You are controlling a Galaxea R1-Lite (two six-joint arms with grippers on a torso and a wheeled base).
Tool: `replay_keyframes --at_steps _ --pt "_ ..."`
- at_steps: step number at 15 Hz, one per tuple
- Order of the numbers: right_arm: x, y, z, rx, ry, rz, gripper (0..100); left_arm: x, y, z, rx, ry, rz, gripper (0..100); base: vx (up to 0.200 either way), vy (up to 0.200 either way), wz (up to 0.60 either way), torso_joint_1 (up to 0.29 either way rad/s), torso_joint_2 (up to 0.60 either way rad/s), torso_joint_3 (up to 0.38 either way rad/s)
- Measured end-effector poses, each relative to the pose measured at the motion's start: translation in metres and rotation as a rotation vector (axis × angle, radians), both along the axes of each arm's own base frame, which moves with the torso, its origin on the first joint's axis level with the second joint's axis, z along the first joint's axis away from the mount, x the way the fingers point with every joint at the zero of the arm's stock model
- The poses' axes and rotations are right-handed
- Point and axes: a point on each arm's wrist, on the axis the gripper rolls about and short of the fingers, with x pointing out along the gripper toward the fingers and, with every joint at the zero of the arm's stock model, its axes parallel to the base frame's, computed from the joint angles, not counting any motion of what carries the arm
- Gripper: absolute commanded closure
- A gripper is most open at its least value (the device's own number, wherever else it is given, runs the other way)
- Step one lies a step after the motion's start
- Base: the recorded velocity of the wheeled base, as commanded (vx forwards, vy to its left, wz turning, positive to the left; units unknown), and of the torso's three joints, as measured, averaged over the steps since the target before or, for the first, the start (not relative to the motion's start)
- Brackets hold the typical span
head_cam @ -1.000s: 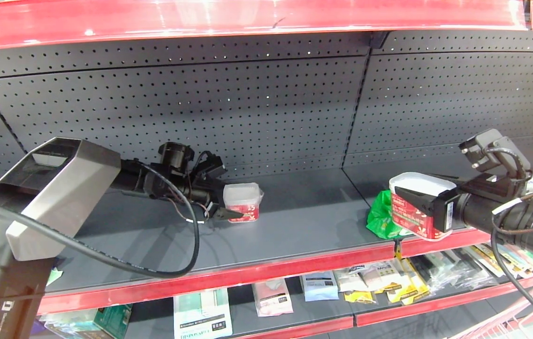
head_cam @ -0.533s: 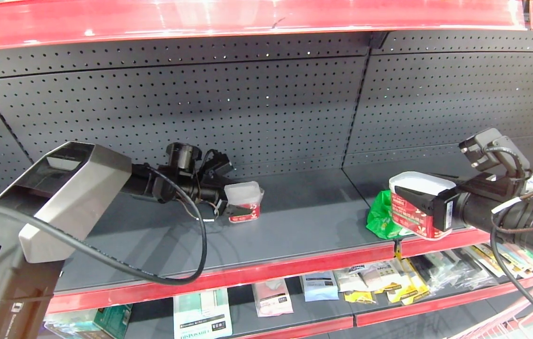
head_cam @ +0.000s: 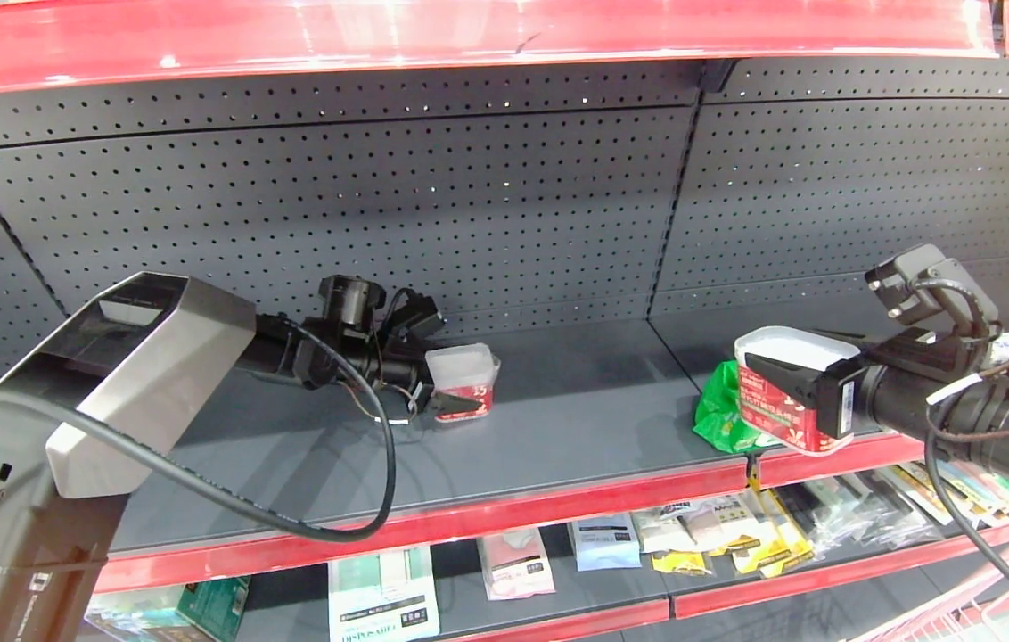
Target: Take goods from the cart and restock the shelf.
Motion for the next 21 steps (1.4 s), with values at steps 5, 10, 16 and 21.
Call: replay_keyframes --at_steps 5,10,16,21 --pt "0.002 0.000 -0.001 -0.001 0.003 0.001 100 0.001 0.000 -0.003 0.003 -0.002 -0.002 0 0.000 0.000 0.00 0.000 0.00 0.000" --pt "0.004 0.001 -0.002 -0.002 0.008 0.002 100 0.003 -0.001 -0.005 -0.004 -0.023 -0.001 100 0.000 0.000 0.00 0.000 0.00 0.000" --pt "0.005 0.001 -0.003 -0.003 0.015 0.002 100 0.002 0.001 -0.009 -0.001 -0.013 -0.003 100 0.000 0.000 0.00 0.000 0.00 0.000" --pt "0.009 0.002 -0.003 -0.001 0.014 0.001 100 -0.009 0.019 -0.013 0.001 -0.015 -0.046 100 0.000 0.000 0.00 0.000 0.00 0.000"
